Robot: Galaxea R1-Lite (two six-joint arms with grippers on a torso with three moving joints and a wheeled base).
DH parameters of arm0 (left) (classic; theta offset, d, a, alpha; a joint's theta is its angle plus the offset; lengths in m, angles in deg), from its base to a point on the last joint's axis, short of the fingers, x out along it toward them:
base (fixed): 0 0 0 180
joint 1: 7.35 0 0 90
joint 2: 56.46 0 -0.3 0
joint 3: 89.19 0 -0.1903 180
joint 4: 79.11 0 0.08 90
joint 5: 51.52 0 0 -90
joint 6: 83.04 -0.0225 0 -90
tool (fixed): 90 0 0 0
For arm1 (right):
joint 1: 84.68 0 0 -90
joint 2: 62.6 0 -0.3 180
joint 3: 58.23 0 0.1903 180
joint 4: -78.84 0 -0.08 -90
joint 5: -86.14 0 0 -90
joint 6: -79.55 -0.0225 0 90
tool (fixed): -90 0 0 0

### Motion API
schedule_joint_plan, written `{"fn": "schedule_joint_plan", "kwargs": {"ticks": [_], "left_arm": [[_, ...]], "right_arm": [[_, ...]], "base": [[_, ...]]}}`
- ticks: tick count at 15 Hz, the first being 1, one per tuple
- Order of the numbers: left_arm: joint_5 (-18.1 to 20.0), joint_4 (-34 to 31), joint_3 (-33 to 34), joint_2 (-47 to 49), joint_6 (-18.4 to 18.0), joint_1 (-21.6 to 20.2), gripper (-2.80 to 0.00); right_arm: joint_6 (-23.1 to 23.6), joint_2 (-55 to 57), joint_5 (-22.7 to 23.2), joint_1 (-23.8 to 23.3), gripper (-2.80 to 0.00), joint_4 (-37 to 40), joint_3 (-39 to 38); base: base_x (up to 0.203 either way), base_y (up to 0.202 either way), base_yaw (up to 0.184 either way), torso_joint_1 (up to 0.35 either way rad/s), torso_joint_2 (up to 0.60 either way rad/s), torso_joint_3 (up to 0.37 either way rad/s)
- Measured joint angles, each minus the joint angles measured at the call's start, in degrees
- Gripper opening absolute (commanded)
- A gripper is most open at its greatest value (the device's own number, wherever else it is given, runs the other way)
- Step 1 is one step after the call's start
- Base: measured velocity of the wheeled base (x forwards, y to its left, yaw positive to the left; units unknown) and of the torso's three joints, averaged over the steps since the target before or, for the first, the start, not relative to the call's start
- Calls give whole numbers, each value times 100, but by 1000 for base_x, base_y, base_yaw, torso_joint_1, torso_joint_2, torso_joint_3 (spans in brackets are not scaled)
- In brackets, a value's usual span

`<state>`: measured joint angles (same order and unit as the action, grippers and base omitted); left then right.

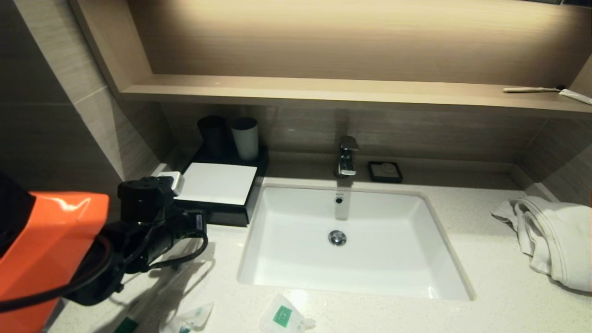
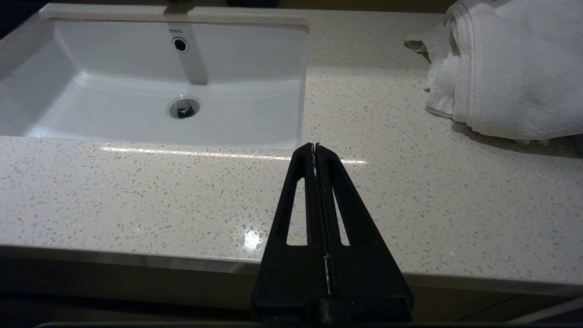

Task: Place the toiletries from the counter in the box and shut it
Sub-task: Open the drawer

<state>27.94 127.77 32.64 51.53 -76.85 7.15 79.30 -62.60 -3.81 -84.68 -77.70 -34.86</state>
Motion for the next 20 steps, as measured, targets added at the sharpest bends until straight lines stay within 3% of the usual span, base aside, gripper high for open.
{"fn": "schedule_joint_plan", "kwargs": {"ticks": [6,12,20], "left_arm": [[-21,246,46,29,33,91,-280],[-282,1007,104,274,29,157,-280],[-273,1043,69,411,55,162,-280]], "right_arm": [[-2,0,0,0,-280,0,0],[0,0,2,0,-280,0,0],[-2,0,0,0,-280,0,0]], "base": [[0,0,0,0,0,0],[0,0,0,0,0,0],[0,0,0,0,0,0]]}}
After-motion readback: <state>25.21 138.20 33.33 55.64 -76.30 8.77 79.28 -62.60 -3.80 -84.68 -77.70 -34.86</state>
